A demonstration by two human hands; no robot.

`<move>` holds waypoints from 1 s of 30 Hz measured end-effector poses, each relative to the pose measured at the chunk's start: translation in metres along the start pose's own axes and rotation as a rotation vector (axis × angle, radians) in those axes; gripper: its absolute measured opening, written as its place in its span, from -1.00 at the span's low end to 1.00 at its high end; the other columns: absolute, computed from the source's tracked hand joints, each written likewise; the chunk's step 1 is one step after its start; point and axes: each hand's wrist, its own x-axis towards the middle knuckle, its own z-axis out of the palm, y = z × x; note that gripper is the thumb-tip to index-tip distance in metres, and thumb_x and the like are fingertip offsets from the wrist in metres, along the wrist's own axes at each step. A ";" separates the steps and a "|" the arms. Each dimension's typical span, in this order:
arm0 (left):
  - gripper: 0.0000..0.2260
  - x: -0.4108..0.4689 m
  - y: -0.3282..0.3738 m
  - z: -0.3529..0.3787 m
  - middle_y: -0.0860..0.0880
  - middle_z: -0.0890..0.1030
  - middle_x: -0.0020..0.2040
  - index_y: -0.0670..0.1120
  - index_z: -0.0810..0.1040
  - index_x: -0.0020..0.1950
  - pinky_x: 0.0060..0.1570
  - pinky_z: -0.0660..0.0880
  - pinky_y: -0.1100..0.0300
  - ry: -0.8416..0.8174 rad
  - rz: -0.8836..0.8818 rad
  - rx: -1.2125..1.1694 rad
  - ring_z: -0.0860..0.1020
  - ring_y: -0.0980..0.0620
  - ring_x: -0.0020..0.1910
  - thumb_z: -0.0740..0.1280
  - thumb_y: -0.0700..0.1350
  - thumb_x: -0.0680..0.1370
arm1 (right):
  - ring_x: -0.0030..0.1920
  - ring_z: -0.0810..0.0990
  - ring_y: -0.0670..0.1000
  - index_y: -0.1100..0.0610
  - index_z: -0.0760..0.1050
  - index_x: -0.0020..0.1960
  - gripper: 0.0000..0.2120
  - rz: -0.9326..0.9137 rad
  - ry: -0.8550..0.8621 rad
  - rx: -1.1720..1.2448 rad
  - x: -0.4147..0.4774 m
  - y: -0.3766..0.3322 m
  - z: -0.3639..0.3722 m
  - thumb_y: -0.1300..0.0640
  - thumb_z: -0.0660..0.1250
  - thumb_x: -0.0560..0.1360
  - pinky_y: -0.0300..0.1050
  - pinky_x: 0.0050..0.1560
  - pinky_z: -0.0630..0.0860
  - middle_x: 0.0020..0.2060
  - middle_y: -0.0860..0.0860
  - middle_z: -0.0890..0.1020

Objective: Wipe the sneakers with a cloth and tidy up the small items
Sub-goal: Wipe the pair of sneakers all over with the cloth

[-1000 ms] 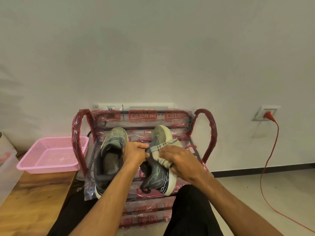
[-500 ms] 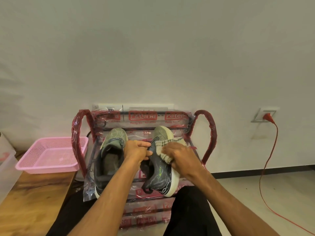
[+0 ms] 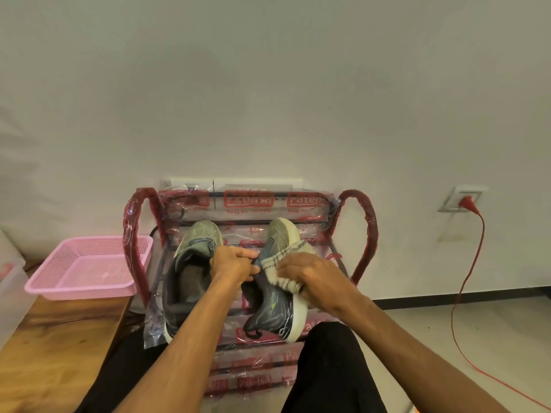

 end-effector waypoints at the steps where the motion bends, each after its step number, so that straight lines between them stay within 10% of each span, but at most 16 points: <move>1: -0.71 0.000 0.002 0.001 -0.12 0.65 -0.19 -0.09 0.62 -0.25 -0.31 0.58 0.20 -0.011 0.000 -0.001 0.64 -0.03 -0.24 0.44 -0.49 0.37 | 0.10 0.64 0.06 0.15 0.67 0.03 -0.60 0.031 0.031 -0.030 0.004 0.006 0.001 0.42 0.53 0.24 -0.08 0.17 0.50 0.03 0.05 0.69; 23: -0.59 -0.005 -0.004 0.016 -0.11 0.65 -0.14 0.03 0.54 -0.15 -0.12 0.63 -0.06 0.062 0.090 -0.017 0.65 -0.12 -0.16 0.47 -0.48 0.29 | 0.26 0.52 0.05 0.13 0.59 0.21 -0.65 0.054 -0.124 -0.112 0.037 0.021 0.006 0.36 0.35 0.46 -0.02 0.26 0.48 0.21 0.06 0.60; 30: -0.56 -0.008 0.003 0.024 -0.08 0.66 -0.17 -0.02 0.49 -0.04 -0.05 0.62 -0.10 -0.009 0.101 -0.066 0.65 -0.08 -0.16 0.46 -0.50 0.33 | 0.07 0.63 0.12 0.08 0.63 0.14 -0.66 0.307 -0.109 0.014 0.047 0.037 0.005 0.30 0.36 0.39 0.05 0.03 0.58 0.07 0.07 0.67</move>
